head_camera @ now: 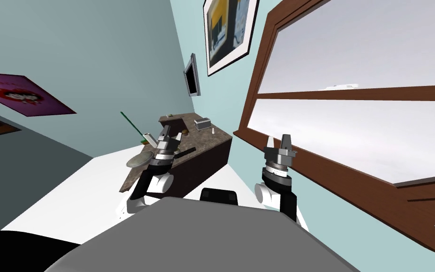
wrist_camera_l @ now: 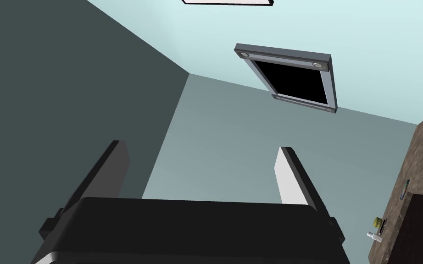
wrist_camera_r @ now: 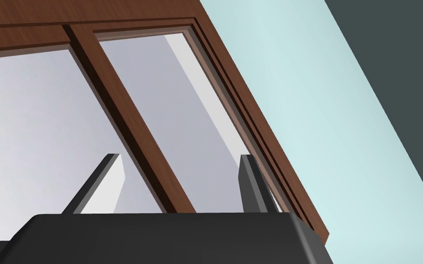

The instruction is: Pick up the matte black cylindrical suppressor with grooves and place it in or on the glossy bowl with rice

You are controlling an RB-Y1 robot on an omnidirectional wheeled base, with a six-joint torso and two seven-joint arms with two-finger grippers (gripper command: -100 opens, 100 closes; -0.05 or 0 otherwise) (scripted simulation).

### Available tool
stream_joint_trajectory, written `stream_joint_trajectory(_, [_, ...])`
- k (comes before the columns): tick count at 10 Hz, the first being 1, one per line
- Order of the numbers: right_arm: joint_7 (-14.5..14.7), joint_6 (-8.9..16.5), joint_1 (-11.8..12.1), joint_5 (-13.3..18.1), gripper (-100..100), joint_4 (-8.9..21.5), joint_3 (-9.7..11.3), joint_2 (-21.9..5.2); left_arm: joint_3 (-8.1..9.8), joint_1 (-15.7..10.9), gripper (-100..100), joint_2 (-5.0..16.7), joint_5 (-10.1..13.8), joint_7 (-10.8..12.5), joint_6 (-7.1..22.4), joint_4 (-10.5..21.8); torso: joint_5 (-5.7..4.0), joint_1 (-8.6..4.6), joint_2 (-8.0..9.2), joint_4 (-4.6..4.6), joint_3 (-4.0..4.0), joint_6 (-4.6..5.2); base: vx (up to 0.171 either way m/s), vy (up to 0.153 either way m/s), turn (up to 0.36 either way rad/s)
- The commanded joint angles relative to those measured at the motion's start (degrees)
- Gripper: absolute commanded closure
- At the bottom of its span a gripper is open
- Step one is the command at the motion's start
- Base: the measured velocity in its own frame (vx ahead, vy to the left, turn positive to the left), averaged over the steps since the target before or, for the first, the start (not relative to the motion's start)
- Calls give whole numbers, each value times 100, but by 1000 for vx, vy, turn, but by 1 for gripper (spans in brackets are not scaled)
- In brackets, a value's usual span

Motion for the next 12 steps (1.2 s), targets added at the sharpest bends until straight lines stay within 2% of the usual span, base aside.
stream_joint_trajectory(1, [0, 0, 0, 0, 0, 0, 0, 0, 131, 10, -100, 176, 101, 127, 286, -30, 0, 0, 0, 0, 0, 0, 12, -113, 95])
stream_joint_trajectory(2, [0, 0, 0, 0, 0, 0, 0, 0, 131, 10, -100, 176, 101, 127, 340, -30, 1, 0, -2, -1, -1, -1, 13, -88, 44])
stream_joint_trajectory(3, [0, 0, 0, 0, 0, 0, 0, 0, 239, 25, -100, 326, 195, 231, 569, -46, 2, 9, -4, -1, -2, 0, 27, -81, 85])
stream_joint_trajectory(4, [0, 0, 1, 0, 0, 0, 0, 0, 239, 25, -100, 326, 195, 231, 607, -46, 4, 13, -9, -2, -5, -1, 14, -71, 61])
stream_joint_trajectory(5, [0, 0, 0, 0, 0, 0, 0, -1, 346, 47, -100, 475, 299, 334, 838, -58, 4, 17, -6, -2, -4, 0, 17, -101, 108])
stream_joint_trajectory(6, [0, 0, 1, 0, 0, 0, 0, 0, 346, 47, -100, 475, 299, 334, 888, -58, 3, 9, -7, -2, -4, -1, 14, -88, 56])
stream_joint_trajectory(7, [0, 0, 0, 0, 0, 0, 0, 0, 452, 74, -100, 626, 412, 436, 1119, -66, 3, 12, -6, -2, -4, 1, 28, -87, 90])
stream_joint_trajectory(8, [0, 0, 1, 0, 0, 0, 0, 0, 452, 74, -100, 626, 412, 436, 1184, -66, 3, 12, -11, -2, -6, -1, 26, -75, 52])
stream_joint_trajectory(9, [0, 0, 0, 0, 0, 0, 0, -1, 556, 108, -100, 779, 534, 537, 1405, -70, 4, 16, -11, -3, -7, 0, 25, -92, 88])
stream_joint_trajectory(10, [0, 0, 1, 0, 0, 0, 0, 0, 556, 108, -100, 779, 534, 537, 1493, -70, 3, 11, -11, -3, -6, -1, 22, -75, 67])
stream_joint_trajectory(11, [0, 0, 0, 0, 0, 0, 0, -1, 658, 148, -100, 934, 665, 635, 1691, -69, 4, 17, -10, -3, -6, 1, 42, -79, 93])
stream_joint_trajectory(12, [0, 0, 1, 0, 0, 0, -1, -1, 658, 148, -100, 934, 665, 635, 1813, -69, 4, 16, -16, -4, -9, -1, 32, -71, 53])
